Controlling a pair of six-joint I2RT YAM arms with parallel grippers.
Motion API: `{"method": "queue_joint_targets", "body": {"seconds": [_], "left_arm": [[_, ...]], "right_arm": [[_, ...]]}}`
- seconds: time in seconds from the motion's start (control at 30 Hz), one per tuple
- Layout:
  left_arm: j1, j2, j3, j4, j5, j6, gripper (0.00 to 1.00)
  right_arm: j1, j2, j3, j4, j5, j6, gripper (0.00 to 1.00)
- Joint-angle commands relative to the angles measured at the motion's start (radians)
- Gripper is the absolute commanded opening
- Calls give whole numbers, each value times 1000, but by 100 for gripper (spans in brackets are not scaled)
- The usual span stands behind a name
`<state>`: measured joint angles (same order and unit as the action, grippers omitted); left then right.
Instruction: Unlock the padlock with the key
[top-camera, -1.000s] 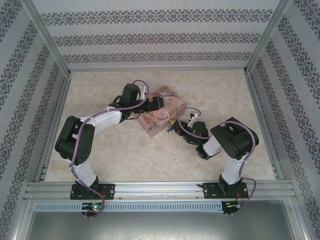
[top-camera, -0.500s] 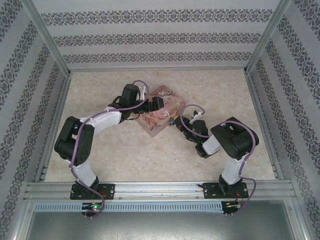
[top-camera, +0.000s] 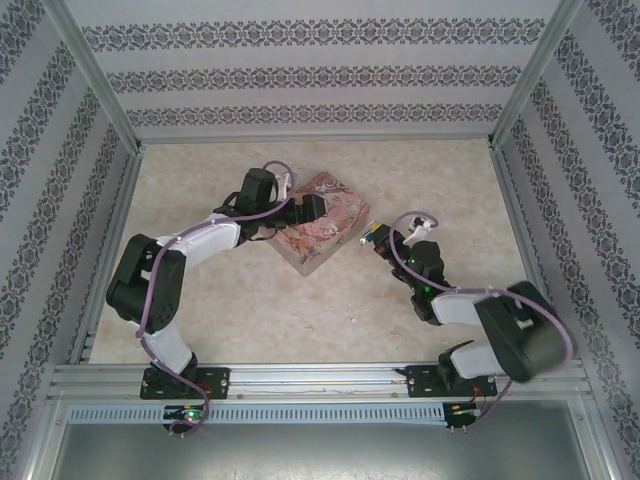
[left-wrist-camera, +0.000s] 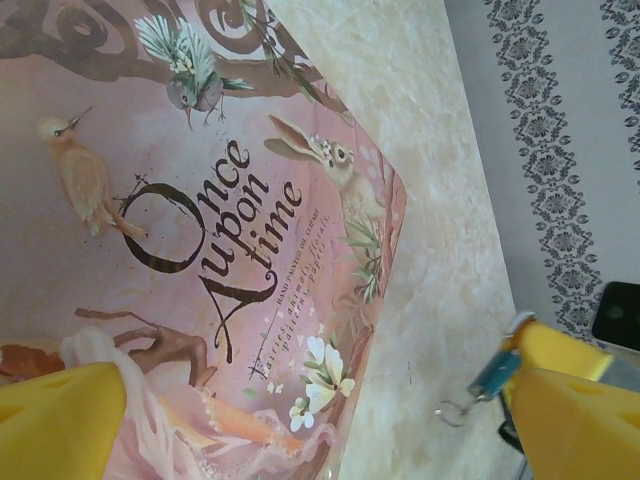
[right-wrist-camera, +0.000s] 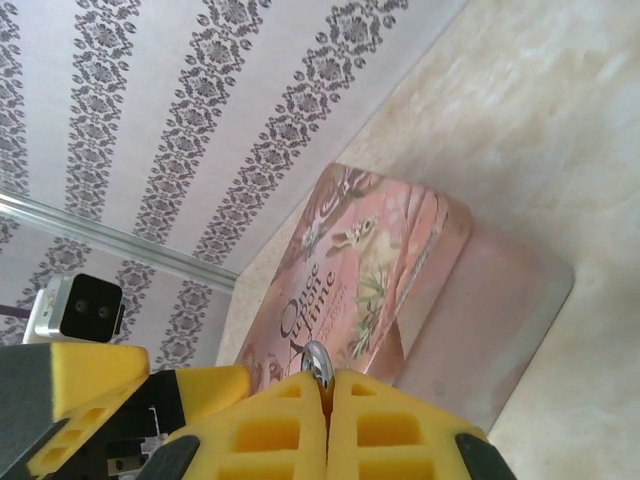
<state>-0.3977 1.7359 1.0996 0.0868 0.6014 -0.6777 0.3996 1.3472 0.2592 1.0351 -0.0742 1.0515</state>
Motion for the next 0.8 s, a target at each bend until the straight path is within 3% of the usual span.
{"method": "queue_joint_targets", "body": {"seconds": [0.0, 0.1, 0.23, 0.77], "left_arm": [[40, 29, -39, -223, -5, -5, 100], [64, 42, -24, -239, -6, 11, 100], [101, 77, 9, -250, -1, 29, 100], [179, 279, 330, -409, 14, 131, 100]], "right_arm": [[-6, -161, 33, -295, 14, -142, 0], [-3, -303, 70, -515, 37, -216, 0], [-3, -425, 78, -666, 55, -255, 0], [13, -642, 91, -899, 102, -283, 0]]}}
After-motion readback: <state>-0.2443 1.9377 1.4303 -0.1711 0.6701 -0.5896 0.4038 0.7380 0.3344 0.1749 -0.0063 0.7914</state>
